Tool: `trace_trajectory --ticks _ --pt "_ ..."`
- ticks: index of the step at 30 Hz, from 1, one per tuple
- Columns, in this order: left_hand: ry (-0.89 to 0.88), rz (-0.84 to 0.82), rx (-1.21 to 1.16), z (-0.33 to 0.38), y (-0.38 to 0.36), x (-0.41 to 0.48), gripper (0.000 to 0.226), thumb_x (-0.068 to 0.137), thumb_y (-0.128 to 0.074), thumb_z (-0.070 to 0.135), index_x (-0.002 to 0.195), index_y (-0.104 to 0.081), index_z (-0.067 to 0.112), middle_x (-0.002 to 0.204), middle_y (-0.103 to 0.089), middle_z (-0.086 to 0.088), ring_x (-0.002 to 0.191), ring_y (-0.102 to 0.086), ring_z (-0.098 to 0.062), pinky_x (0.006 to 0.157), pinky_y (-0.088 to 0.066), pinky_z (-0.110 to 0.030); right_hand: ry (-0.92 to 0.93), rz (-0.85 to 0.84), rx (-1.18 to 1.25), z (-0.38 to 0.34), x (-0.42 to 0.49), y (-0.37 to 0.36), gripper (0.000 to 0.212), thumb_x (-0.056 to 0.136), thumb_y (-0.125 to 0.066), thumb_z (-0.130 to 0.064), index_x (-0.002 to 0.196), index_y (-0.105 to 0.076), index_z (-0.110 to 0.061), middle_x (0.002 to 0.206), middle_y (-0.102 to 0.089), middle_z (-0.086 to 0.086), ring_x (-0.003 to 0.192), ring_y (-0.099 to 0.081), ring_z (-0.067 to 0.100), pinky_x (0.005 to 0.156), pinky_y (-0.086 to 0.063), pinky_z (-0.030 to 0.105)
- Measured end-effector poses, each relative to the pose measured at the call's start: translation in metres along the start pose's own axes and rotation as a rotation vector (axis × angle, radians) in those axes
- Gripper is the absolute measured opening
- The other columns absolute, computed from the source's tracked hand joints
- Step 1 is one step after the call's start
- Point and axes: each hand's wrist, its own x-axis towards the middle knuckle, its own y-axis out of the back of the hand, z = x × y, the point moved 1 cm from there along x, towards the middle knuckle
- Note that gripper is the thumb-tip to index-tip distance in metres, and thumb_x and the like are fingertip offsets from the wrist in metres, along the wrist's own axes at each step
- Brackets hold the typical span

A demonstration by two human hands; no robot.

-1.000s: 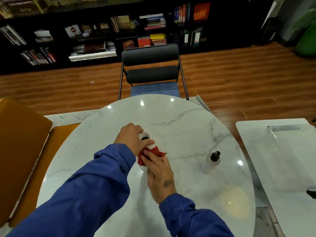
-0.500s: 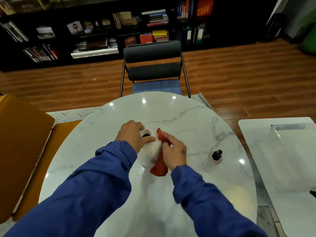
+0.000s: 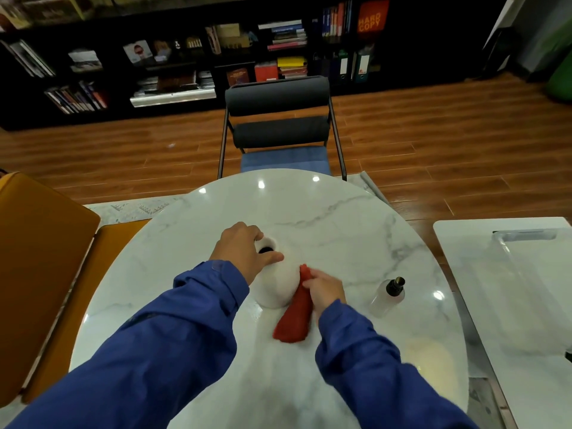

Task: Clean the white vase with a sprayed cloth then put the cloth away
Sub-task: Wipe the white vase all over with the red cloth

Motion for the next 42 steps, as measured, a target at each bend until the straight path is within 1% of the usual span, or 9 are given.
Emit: trace_trajectory --ticks 4,7,11,17,23,29,34,39,42 --pt "0.000 -0.005 0.017 0.001 0.000 0.000 0.060 0.073 -0.073 0.049 0.117 -0.059 0.012 0.115 -0.057 -0.007 0.108 -0.054 -0.024 0.086 -0.043 -0.029 0.223 -0.052 -0.051 -0.048 -0.018 -0.017 0.039 0.084 -0.053 0.003 0.096 -0.078 -0.024 0.100 -0.074 -0.013 0.100 -0.066 0.006 0.098 -0.050 0.025" --pt "-0.006 0.007 -0.019 0.000 0.001 0.001 0.058 0.071 -0.075 0.047 0.114 -0.061 0.010 0.112 -0.058 -0.008 0.106 -0.054 -0.024 0.086 -0.045 -0.030 0.477 -0.085 -0.111 -0.042 -0.065 -0.019 0.045 0.092 -0.048 0.003 0.111 -0.073 -0.030 0.112 -0.066 -0.026 0.104 -0.056 -0.017 0.096 -0.043 0.009" --pt "-0.015 0.015 -0.018 -0.001 -0.001 -0.001 0.056 0.072 -0.074 0.047 0.111 -0.062 0.010 0.112 -0.058 -0.007 0.104 -0.055 -0.023 0.083 -0.043 -0.027 0.695 0.033 -0.240 0.003 -0.088 -0.014 0.050 0.093 -0.051 0.004 0.123 -0.065 -0.034 0.126 -0.059 -0.022 0.115 -0.051 -0.007 0.094 -0.038 0.003" --pt "-0.001 0.010 -0.014 0.000 -0.001 -0.002 0.058 0.072 -0.073 0.048 0.115 -0.060 0.011 0.114 -0.057 -0.007 0.107 -0.054 -0.024 0.087 -0.044 -0.029 0.533 -0.025 -0.278 -0.048 -0.047 -0.021 0.052 0.092 -0.039 0.004 0.117 -0.069 -0.030 0.107 -0.064 -0.018 0.107 -0.059 0.004 0.095 -0.042 0.010" --pt "-0.006 -0.004 -0.019 -0.001 0.001 -0.001 0.057 0.073 -0.073 0.048 0.115 -0.060 0.011 0.115 -0.056 -0.006 0.107 -0.053 -0.024 0.085 -0.043 -0.029 0.866 -0.039 -0.381 0.016 -0.091 -0.015 0.057 0.090 -0.049 0.007 0.129 -0.060 -0.034 0.136 -0.049 -0.033 0.117 -0.047 -0.001 0.102 -0.037 0.011" --pt "0.001 -0.005 -0.019 0.001 0.000 -0.002 0.061 0.073 -0.072 0.049 0.119 -0.058 0.011 0.116 -0.056 -0.006 0.109 -0.053 -0.023 0.087 -0.043 -0.028 0.662 0.024 -0.172 -0.029 -0.053 -0.023 0.045 0.093 -0.045 0.006 0.117 -0.070 -0.024 0.109 -0.066 -0.022 0.111 -0.061 0.004 0.100 -0.043 0.013" --pt "-0.008 -0.008 -0.003 -0.001 0.001 -0.001 0.059 0.074 -0.072 0.049 0.117 -0.059 0.011 0.115 -0.056 -0.007 0.106 -0.054 -0.023 0.084 -0.043 -0.028 0.777 0.058 -0.278 0.013 -0.084 -0.020 0.049 0.093 -0.051 0.004 0.128 -0.062 -0.029 0.131 -0.058 -0.014 0.116 -0.050 -0.004 0.103 -0.040 0.015" --pt "-0.003 -0.002 -0.003 0.000 0.001 -0.001 0.058 0.073 -0.072 0.049 0.116 -0.059 0.011 0.114 -0.056 -0.006 0.106 -0.054 -0.024 0.085 -0.044 -0.029 0.601 0.034 -0.185 -0.016 -0.066 -0.021 0.050 0.093 -0.045 0.005 0.120 -0.068 -0.030 0.113 -0.063 -0.015 0.107 -0.056 -0.006 0.097 -0.037 0.005" --pt "0.006 -0.006 0.012 0.000 0.001 -0.002 0.059 0.073 -0.072 0.049 0.117 -0.059 0.011 0.114 -0.057 -0.007 0.106 -0.054 -0.024 0.085 -0.043 -0.029 0.398 -0.093 -0.277 -0.057 -0.026 -0.017 0.049 0.088 -0.042 0.002 0.110 -0.073 -0.028 0.108 -0.069 -0.013 0.102 -0.061 0.006 0.098 -0.045 0.018"
